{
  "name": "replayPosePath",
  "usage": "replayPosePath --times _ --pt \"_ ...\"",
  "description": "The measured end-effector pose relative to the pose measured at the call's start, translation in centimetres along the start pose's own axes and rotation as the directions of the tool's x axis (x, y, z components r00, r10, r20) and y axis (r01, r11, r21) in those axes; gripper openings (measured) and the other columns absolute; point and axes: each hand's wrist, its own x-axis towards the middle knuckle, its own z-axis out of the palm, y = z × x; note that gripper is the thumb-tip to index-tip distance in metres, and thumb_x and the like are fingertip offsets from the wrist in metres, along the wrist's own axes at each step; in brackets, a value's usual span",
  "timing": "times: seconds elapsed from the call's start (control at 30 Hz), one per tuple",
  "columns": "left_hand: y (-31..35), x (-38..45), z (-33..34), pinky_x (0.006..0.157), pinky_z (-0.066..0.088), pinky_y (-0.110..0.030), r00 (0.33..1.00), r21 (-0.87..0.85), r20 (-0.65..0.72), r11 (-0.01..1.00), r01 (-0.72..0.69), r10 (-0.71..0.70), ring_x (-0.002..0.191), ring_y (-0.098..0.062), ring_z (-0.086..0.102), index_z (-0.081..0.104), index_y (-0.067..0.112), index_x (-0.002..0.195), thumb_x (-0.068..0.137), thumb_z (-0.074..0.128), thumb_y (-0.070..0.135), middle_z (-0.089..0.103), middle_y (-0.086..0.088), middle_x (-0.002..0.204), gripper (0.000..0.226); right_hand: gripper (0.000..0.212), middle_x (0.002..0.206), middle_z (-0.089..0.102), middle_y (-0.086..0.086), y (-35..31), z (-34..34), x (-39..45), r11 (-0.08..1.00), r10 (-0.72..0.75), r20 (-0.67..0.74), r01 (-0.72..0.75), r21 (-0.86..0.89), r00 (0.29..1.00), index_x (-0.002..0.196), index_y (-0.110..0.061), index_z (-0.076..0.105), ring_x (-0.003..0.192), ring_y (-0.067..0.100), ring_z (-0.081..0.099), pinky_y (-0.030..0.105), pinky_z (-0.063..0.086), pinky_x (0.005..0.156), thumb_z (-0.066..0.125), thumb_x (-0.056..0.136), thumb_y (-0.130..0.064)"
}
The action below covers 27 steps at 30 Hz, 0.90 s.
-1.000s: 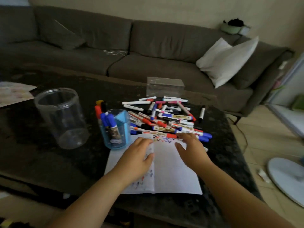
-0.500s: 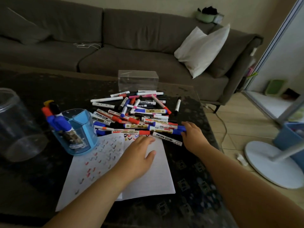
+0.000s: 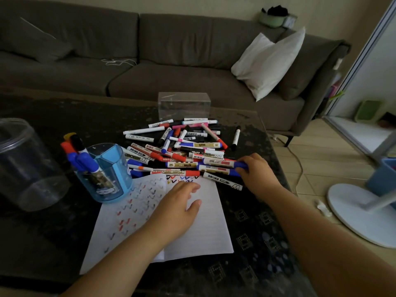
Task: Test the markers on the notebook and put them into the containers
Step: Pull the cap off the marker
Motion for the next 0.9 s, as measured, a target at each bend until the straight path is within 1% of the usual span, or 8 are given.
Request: replayPosePath --times 0.2,0.3,0.4,0.5,0.63,0.73,0.83,0.9 --pt "1.0 -0.6 -1.9 0.074 0.034 -0.004 0.989 -0.111 -0.130 0.992 0.053 -0.067 0.097 0.005 0.049 0.050 0.029 0.124 0.094 0.051 0.025 0.052 0.017 0.117 0.030 0.023 0.096 0.064 -0.002 -4.1 -3.4 -4.2 0.822 0.074 -0.097 -0.006 0.569 0.993 0.107 -0.017 0.061 0.081 0.008 0.061 0.008 0.042 0.058 0.066 0.087 -0.027" --pt "2.4 -1.5 -3.1 0.072 0.033 -0.004 0.989 -0.193 -0.114 0.978 0.076 -0.099 0.094 0.009 0.047 0.050 0.034 0.122 0.097 0.044 0.029 0.050 0.021 0.113 0.026 0.023 0.096 0.068 -0.001 -6.6 -4.0 -7.1 0.609 0.015 0.105 -0.093 0.788 0.994 0.116 -0.021 0.054 0.088 0.012 0.067 0.024 0.054 0.080 0.050 0.095 -0.029" --pt "3.5 -2.7 -3.9 0.083 0.040 -0.018 0.981 -0.416 -0.024 0.894 0.166 -0.193 0.104 0.004 0.051 0.053 0.043 0.108 0.099 0.036 0.035 0.053 0.026 0.106 0.021 0.023 0.077 0.063 0.004 -8.8 -3.6 -10.3 0.449 -0.048 0.314 -0.260 0.855 0.948 0.117 -0.025 0.052 0.064 0.016 0.063 0.029 0.054 0.063 0.039 0.099 -0.031" --pt "3.8 -3.6 -4.2 0.093 0.047 -0.034 0.960 -0.719 0.122 0.645 0.260 -0.252 0.096 -0.006 0.061 0.063 0.035 0.108 0.099 0.036 0.037 0.068 0.011 0.101 0.029 0.039 0.065 0.053 0.006 -10.3 -2.6 -12.4 0.212 -0.118 0.487 -0.458 0.864 0.865 0.109 -0.003 0.061 0.049 0.012 0.045 0.022 0.039 0.044 0.041 0.098 -0.035" --pt "3.9 -4.8 -5.4 0.070 0.055 -0.030 0.935 -0.915 0.339 0.196 0.353 -0.101 0.079 -0.019 0.057 0.066 0.009 0.112 0.093 0.043 0.033 0.069 -0.005 0.101 0.038 0.044 0.064 0.049 0.012 -12.0 -3.0 -14.0 -0.215 -0.374 0.604 -0.699 0.682 0.704 0.081 0.004 0.072 0.046 0.011 0.040 0.018 0.035 0.036 0.047 0.088 -0.031" --pt "3.8 -5.6 -6.1 0.087 0.053 -0.034 0.943 -0.944 0.331 0.021 0.330 0.026 0.111 -0.024 0.061 0.069 0.009 0.103 0.087 0.051 0.028 0.064 -0.011 0.119 0.031 0.038 0.059 0.047 0.008 -12.5 -2.7 -14.6 -0.272 -0.544 0.565 -0.767 0.582 0.621 0.082 0.002 0.063 0.040 0.008 0.040 0.016 0.036 0.032 0.052 0.091 -0.034" --pt "4.4 -5.9 -6.5 0.078 0.056 -0.031 0.966 -0.966 0.257 -0.012 0.256 -0.018 0.101 -0.022 0.067 0.062 0.007 0.091 0.084 0.049 0.025 0.070 -0.013 0.104 0.023 0.035 0.053 0.043 0.000 -13.4 -2.8 -14.8 -0.259 -0.574 0.535 -0.757 0.600 0.620 0.081 -0.005 0.059 0.034 0.002 0.035 0.012 0.030 0.030 0.052 0.089 -0.039" --pt "4.6 -5.7 -6.6 0.065 0.055 -0.025 0.969 -0.972 0.220 0.055 0.227 -0.113 0.083 -0.017 0.071 0.057 0.007 0.082 0.088 0.047 0.022 0.072 -0.013 0.096 0.019 0.036 0.052 0.038 -0.002 -14.0 -2.9 -14.8 -0.124 -0.442 0.554 -0.660 0.741 0.705 0.081 -0.008 0.053 0.036 0.002 0.028 0.012 0.025 0.031 0.045 0.095 -0.040"
